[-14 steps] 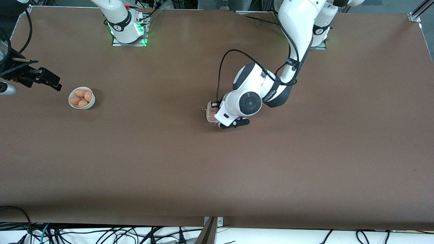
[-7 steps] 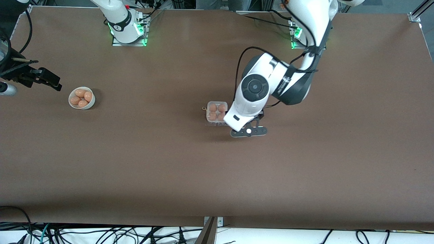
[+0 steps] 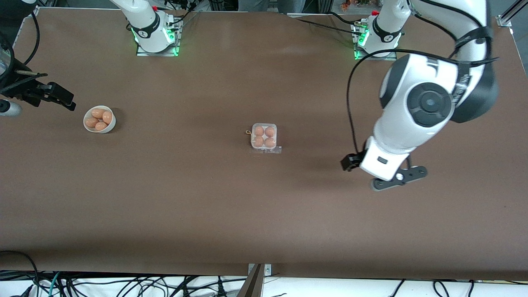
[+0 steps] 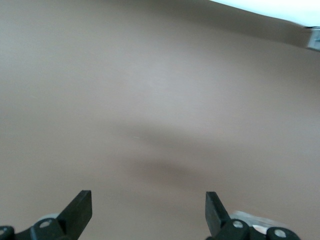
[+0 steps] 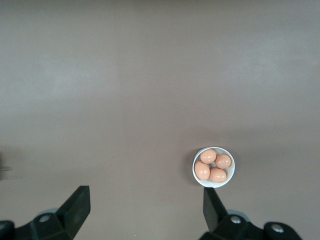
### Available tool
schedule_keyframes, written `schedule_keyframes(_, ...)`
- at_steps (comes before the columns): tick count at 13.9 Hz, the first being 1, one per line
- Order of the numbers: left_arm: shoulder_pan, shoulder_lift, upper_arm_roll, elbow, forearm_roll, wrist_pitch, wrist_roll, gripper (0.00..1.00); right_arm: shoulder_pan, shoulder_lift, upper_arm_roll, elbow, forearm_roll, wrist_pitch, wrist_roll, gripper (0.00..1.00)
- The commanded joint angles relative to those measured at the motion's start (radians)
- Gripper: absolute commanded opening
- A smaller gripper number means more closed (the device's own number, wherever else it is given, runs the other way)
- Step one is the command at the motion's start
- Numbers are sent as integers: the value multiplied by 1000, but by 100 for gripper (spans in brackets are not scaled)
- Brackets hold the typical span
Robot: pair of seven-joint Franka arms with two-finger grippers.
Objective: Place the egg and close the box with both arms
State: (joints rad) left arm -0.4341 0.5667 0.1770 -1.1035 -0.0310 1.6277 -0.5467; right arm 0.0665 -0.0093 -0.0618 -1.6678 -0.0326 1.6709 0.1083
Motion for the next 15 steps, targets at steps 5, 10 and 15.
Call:
schedule_keyframes(5, 170, -74, 10, 7, 49, -103, 282, 100, -5, -3, 3, 5, 16, 1, -15, 100)
schedule_keyframes(10, 284, -184, -1, -63, 48, -101, 395, 100, -7, -3, 3, 5, 16, 1, -15, 100)
schedule_keyframes(15, 421, -326, -100, -228, 48, -97, 545, 100, -7, -3, 3, 5, 16, 1, -15, 100)
